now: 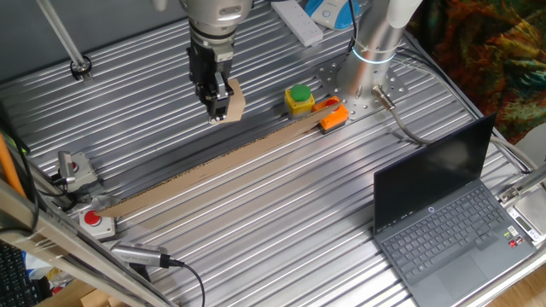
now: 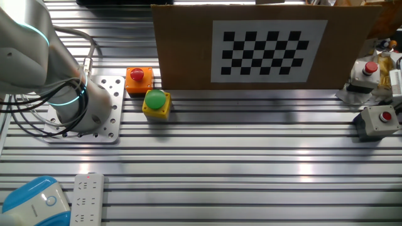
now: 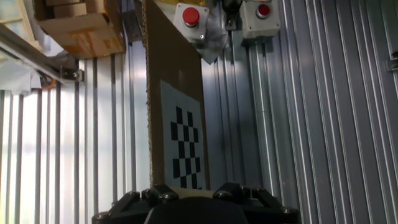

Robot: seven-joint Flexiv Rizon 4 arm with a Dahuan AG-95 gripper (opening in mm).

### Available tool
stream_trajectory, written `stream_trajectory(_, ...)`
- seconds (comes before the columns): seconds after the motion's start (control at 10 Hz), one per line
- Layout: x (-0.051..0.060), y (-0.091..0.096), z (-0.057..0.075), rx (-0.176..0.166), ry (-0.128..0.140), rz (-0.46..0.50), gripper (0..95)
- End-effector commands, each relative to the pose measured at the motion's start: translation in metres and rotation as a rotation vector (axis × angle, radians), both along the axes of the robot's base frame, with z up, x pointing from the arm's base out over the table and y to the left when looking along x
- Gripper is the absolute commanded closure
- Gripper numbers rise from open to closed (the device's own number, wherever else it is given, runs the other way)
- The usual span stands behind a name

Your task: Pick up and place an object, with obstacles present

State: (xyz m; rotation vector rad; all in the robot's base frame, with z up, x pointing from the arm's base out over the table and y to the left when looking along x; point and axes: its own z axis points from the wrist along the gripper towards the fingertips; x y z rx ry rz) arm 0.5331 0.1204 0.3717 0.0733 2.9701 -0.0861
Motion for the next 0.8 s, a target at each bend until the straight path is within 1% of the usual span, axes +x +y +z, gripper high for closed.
stream_trajectory(0.1, -0.0001, -0.0001, 0.0001, -0.002, -0.007, -0.005, 95.0)
stream_trajectory(0.8, -0.0001, -0.0001, 0.0001, 0.000, -0.024, -0.029, 95.0)
